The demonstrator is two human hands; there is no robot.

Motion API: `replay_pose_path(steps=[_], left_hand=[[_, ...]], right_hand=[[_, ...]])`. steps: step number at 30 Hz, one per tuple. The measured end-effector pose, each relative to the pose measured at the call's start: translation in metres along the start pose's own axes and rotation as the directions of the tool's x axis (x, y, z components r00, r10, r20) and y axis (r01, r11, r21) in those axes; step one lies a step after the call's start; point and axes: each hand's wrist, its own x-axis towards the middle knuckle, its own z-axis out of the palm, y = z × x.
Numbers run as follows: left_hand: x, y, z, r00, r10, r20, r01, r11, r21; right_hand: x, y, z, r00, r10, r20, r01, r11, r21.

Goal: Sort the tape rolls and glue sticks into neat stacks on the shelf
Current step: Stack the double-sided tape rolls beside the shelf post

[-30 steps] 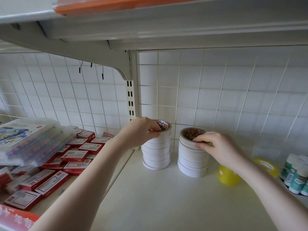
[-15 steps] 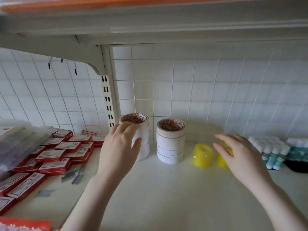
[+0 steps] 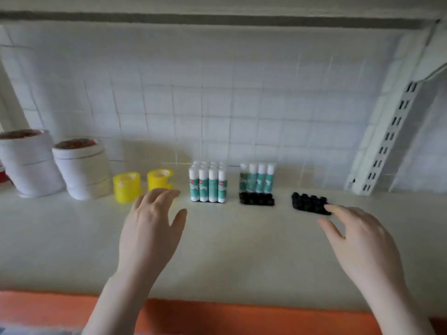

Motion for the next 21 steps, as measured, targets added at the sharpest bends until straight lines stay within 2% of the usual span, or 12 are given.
replay_pose_path(steps=[3,7,11,15,17,21], left_hand=[[-0.016,0.088,0.027,0.997,-0.06,0.042,0.062,0.997,-0.041],[-0.023,0.18,0.038,0.993,-0.058,0.105,0.067,0.994,-0.082],[-0.029,0.237,0.044,0.995,0.005,0.1,0.009,0.99,-0.141],[-0.046,0.284,0.065,0.977,0.076,0.197,-0.034,0.977,-0.211],[-0.053,0.31,0.074,0.971,0.069,0.227,-0.018,0.975,-0.222],[-0.061,0.374,0.093,0.962,0.129,0.24,-0.065,0.964,-0.258]], right_hand=[[0.009,0.078,-0.019,0.999,-0.019,0.028,0.018,1.0,0.021],[0.015,0.153,-0.054,1.0,-0.009,0.008,0.009,0.999,0.047],[0.003,0.208,-0.08,0.996,0.046,-0.071,-0.044,0.999,0.027],[-0.022,0.264,-0.107,0.985,0.104,-0.138,-0.114,0.991,-0.065],[-0.026,0.293,-0.121,0.983,0.102,-0.151,-0.116,0.989,-0.089],[-0.027,0.356,-0.143,0.97,0.123,-0.21,-0.15,0.982,-0.116]])
